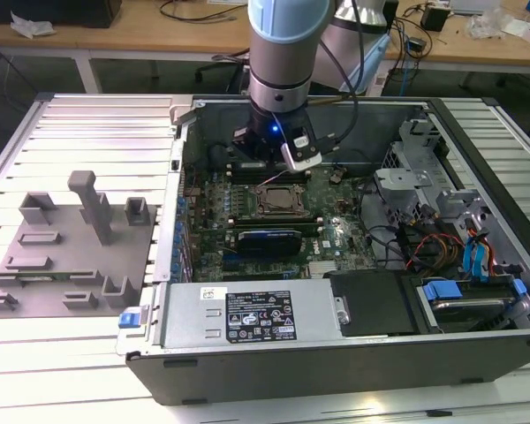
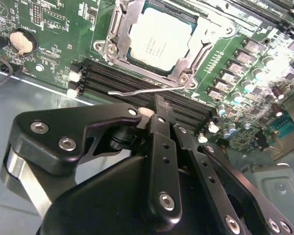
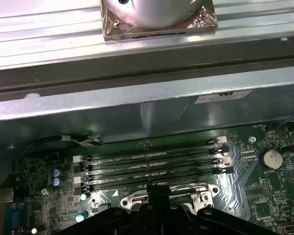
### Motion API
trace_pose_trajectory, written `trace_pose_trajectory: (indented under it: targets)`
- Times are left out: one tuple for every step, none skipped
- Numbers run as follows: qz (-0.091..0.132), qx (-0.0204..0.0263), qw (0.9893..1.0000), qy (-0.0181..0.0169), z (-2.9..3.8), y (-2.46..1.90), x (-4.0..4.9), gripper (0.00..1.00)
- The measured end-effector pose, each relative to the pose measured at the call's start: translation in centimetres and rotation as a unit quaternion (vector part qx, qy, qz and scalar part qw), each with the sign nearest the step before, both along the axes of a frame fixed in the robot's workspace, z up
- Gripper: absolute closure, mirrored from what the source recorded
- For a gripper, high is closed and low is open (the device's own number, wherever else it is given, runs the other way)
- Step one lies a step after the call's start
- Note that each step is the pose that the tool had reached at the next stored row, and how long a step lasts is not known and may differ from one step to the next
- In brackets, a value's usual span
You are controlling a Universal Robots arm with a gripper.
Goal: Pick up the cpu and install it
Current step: 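Install the first cpu locking lever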
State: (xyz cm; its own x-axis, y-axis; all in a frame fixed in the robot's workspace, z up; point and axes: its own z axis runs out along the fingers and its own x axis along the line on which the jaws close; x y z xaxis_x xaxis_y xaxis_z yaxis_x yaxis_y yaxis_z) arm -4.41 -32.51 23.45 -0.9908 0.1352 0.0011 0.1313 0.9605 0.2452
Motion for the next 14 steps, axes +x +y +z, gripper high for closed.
trace_pose_trajectory:
  targets:
    - [0.0,0.0,1.0,0.0,-0.06,0.0,0.09,0.89]
    - [0.0,0.0,1.0,0.0,-0.19,0.01,0.28,0.89]
    - [0.0,0.0,1.0,0.0,-0.26,0.01,0.37,0.89]
    - [0.0,0.0,1.0,0.0,-0.34,0.02,0.48,0.89]
    - [0.0,0.0,1.0,0.0,-0.49,0.03,0.7,0.89]
    - [0.0,0.0,1.0,0.0,-0.58,0.04,0.83,0.89]
    - [0.0,0.0,1.0,0.0,-0.66,0.07,0.92,0.89]
    - [0.0,-0.0001,1.0,0.0,-0.79,0.17,0.98,0.89]
    - [0.0,-0.0001,1.0,0.0,-0.85,0.3,0.99,0.89]
    - [0.0,-0.0001,1.0,0.0,-0.88,0.39,0.99,0.89]
    - [0.0,0.0,1.0,0.0,-0.92,0.5,0.99,0.89]
    - [0.0,0.0,1.0,0.0,-0.96,0.64,0.99,0.89]
    - [0.0,0.0,1.0,0.0,-0.99,0.74,0.99,0.89]
    - [0.0,0.0,1.0,0.0,-1.01,0.82,0.99,0.89]
